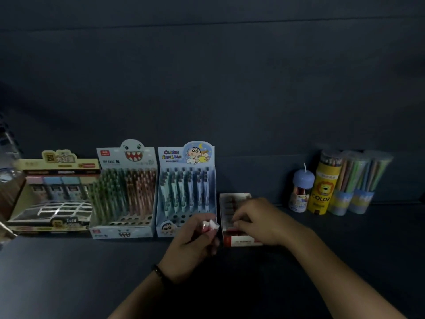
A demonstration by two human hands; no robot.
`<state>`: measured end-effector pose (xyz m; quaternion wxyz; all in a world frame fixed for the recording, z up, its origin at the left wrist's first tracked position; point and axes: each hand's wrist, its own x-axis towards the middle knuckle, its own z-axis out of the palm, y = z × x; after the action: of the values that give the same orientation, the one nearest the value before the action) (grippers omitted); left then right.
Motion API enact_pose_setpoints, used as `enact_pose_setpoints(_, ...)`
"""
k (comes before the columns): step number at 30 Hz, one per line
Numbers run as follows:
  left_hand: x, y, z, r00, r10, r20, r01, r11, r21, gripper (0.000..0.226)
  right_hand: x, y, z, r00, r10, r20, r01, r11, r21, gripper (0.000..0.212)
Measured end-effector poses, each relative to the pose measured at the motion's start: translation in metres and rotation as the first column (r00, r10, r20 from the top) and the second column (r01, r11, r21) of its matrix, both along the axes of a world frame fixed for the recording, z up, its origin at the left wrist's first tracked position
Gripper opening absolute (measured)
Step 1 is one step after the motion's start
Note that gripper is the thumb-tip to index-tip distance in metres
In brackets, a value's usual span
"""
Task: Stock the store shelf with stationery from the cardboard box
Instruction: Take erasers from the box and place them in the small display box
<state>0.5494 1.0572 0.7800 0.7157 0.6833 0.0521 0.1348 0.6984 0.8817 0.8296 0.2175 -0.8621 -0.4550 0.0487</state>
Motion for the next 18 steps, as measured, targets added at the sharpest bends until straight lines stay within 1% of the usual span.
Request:
enact_pose_setpoints(1, 0.001, -0.004, 0.004, 1.0, 0.002, 0.016, -0.001, 0.994, -0.105, 0.022, -0.006, -0.004, 0.001, 0.998, -0.053, -0.025, 0.056, 0.992, 0.117, 0.015)
enact_pose_setpoints(2, 0.002, -0.007, 0.008, 1.0, 0.013, 0.021, -0.009, 0.978, -0.21, 0.02, -0.014, -0.008, 0.002, 0.993, -0.102, -0.058, 0.114, 0.957, 0.268, 0.014)
enact_pose_setpoints(3, 0.003, -0.011, 0.012, 0.999, 0.026, 0.024, -0.017, 0.95, -0.311, 0.018, -0.024, -0.011, 0.002, 0.987, -0.131, -0.094, 0.158, 0.898, 0.41, 0.014)
enact_pose_setpoints(4, 0.005, -0.014, 0.016, 0.999, 0.038, 0.029, -0.024, 0.923, -0.383, 0.017, -0.035, -0.015, 0.001, 0.983, -0.135, -0.127, 0.182, 0.841, 0.51, 0.014)
enact_pose_setpoints(5, 0.008, -0.017, 0.02, 0.998, 0.047, 0.038, -0.026, 0.906, -0.423, 0.019, -0.046, -0.017, 0.0, 0.978, -0.13, -0.162, 0.199, 0.805, 0.558, 0.015)
enact_pose_setpoints(6, 0.011, -0.021, 0.023, 0.997, 0.054, 0.053, -0.025, 0.901, -0.432, 0.022, -0.054, -0.018, -0.001, 0.973, -0.122, -0.198, 0.216, 0.788, 0.576, 0.015)
enact_pose_setpoints(7, 0.014, -0.024, 0.026, 0.996, 0.065, 0.065, -0.032, 0.907, -0.419, 0.024, -0.06, -0.019, -0.004, 0.964, -0.12, -0.236, 0.24, 0.775, 0.584, 0.015)
enact_pose_setpoints(9, 0.022, -0.031, 0.03, 0.991, 0.11, 0.077, -0.077, 0.935, -0.345, 0.014, -0.064, -0.019, -0.009, 0.948, -0.137, -0.288, 0.294, 0.73, 0.617, 0.016)
enact_pose_setpoints(11, 0.031, -0.035, 0.028, 0.985, 0.147, 0.095, -0.121, 0.965, -0.232, 0.005, -0.064, -0.02, -0.011, 0.938, -0.181, -0.295, 0.335, 0.682, 0.65, 0.017)
enact_pose_setpoints(13, 0.037, -0.038, 0.025, 0.979, 0.154, 0.133, -0.142, 0.985, -0.094, 0.008, -0.062, -0.022, -0.011, 0.931, -0.202, -0.303, 0.359, 0.648, 0.672, 0.017)
enact_pose_setpoints(15, 0.04, -0.039, 0.023, 0.97, 0.161, 0.18, -0.172, 0.984, 0.046, 0.005, -0.058, -0.026, -0.009, 0.924, -0.204, -0.323, 0.375, 0.646, 0.665, 0.015)
enact_pose_setpoints(16, 0.041, -0.038, 0.022, 0.966, 0.17, 0.196, -0.196, 0.973, 0.119, 0.01, -0.057, -0.028, -0.007, 0.922, -0.204, -0.329, 0.378, 0.658, 0.651, 0.014)
enact_pose_setpoints(18, 0.041, -0.037, 0.022, 0.966, 0.156, 0.207, -0.196, 0.962, 0.19, 0.017, -0.056, -0.032, -0.004, 0.924, -0.191, -0.331, 0.366, 0.691, 0.623, 0.013)
